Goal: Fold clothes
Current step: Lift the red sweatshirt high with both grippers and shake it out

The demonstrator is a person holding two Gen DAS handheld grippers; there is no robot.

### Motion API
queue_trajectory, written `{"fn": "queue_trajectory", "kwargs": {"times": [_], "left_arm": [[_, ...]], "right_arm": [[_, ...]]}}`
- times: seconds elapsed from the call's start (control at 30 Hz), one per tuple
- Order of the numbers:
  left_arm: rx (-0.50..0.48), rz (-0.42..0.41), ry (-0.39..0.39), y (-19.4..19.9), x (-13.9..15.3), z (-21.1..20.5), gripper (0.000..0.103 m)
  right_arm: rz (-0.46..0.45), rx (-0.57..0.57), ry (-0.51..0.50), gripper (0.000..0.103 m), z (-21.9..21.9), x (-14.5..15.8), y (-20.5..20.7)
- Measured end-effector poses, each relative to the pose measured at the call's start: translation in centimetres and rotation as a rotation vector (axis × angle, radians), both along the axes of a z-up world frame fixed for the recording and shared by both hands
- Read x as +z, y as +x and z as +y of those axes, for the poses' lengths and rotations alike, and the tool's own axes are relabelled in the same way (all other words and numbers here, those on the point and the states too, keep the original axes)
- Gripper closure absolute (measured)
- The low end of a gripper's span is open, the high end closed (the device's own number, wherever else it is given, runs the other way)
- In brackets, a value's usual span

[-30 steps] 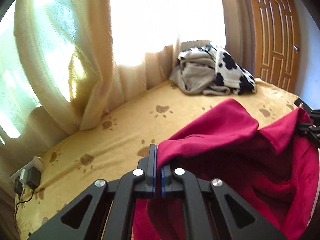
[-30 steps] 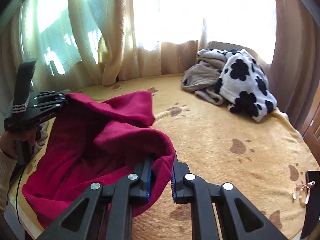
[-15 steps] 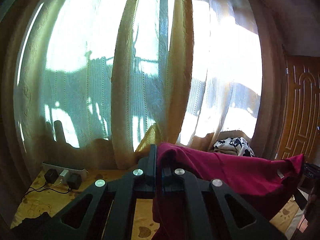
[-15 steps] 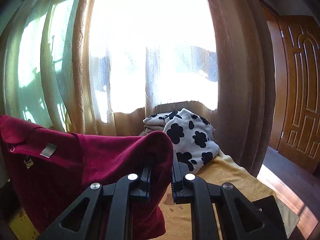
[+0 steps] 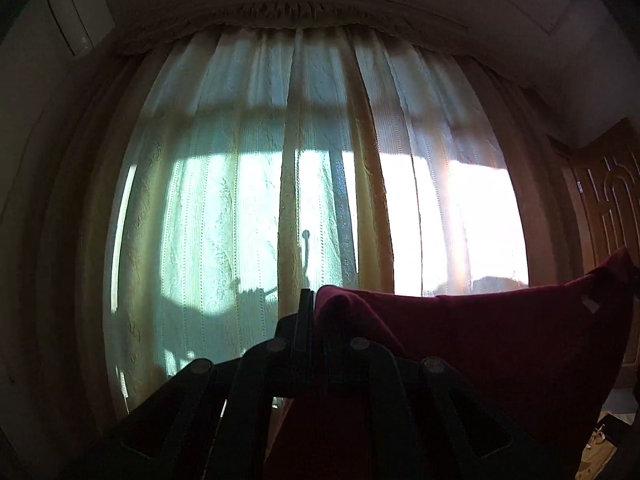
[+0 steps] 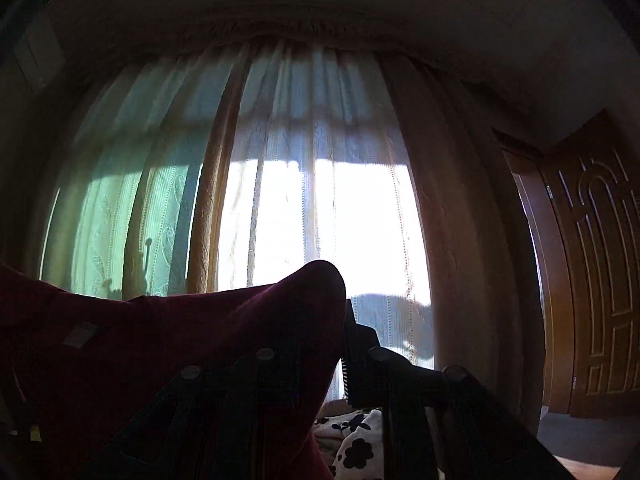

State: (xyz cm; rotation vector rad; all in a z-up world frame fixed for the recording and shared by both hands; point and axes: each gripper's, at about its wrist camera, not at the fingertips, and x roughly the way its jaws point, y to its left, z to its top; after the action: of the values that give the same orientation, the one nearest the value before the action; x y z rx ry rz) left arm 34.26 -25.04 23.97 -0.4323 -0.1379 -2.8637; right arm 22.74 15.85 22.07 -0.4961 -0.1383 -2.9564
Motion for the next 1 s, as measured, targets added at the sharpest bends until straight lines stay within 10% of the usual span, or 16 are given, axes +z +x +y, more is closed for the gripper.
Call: {"fn": "queue_trajectory", "kwargs": {"times": [0.27, 0.47, 0.7, 1.0], "left_arm": [[0.090, 0.186, -0.091, 9.4, 4.7, 2.3, 0.098], [0.133, 0.173, -0.122, 11.1, 4.3, 2.8, 0.098], [0.143, -0.081, -0.100, 4.7, -0.6, 0.4, 0.098], [0.154, -0.537, 0.099, -10.1, -14.0, -7.3, 0.098]], "right_arm": [[0.275, -0.048, 0.030, 0.087, 0.0, 6.2, 8.2], [0.324, -0.087, 0.079, 0.087, -1.0, 5.9, 10.3], [0.158, -0.097, 0.153, 0.087, -3.4, 1.5, 4.6], [-0.289, -0.020, 0.320, 0.087, -9.6, -10.6, -13.0]]}}
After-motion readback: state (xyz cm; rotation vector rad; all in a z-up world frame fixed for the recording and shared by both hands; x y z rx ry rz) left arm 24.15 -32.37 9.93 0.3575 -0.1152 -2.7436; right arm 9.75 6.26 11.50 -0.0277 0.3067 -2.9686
